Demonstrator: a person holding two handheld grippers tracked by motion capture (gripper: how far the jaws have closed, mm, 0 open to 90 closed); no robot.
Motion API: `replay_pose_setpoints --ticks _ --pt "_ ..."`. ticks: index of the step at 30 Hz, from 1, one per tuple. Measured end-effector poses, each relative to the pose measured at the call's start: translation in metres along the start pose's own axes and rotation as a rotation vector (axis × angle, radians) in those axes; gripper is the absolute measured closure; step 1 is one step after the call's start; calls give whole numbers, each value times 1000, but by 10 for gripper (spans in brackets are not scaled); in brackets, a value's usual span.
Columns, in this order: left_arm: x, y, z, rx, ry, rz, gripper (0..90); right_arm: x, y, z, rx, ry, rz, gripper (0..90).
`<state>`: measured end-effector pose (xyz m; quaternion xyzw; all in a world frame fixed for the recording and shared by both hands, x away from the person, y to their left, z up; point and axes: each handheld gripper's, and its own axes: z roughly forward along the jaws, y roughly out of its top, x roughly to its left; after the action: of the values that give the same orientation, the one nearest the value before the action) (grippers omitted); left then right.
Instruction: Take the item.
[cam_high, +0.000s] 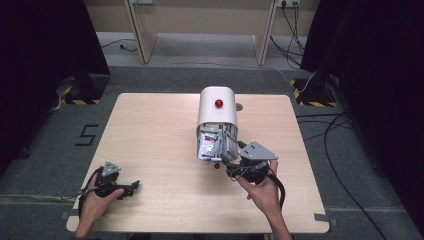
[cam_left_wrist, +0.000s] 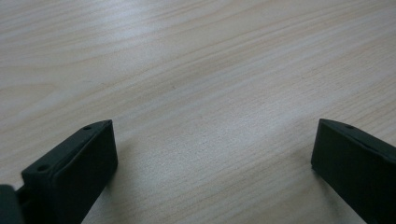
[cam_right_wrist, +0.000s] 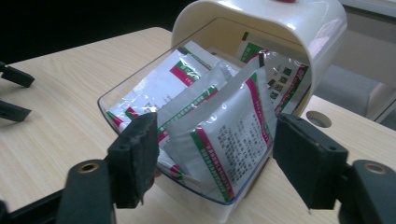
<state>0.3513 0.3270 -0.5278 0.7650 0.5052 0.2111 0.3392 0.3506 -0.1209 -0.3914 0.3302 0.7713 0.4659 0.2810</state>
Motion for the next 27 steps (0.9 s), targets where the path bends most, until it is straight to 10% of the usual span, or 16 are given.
replay_pose_setpoints --ticks 27 --pt "0 0 0 0 0 0 0 -7 1 15 -20 -52 -7 570"
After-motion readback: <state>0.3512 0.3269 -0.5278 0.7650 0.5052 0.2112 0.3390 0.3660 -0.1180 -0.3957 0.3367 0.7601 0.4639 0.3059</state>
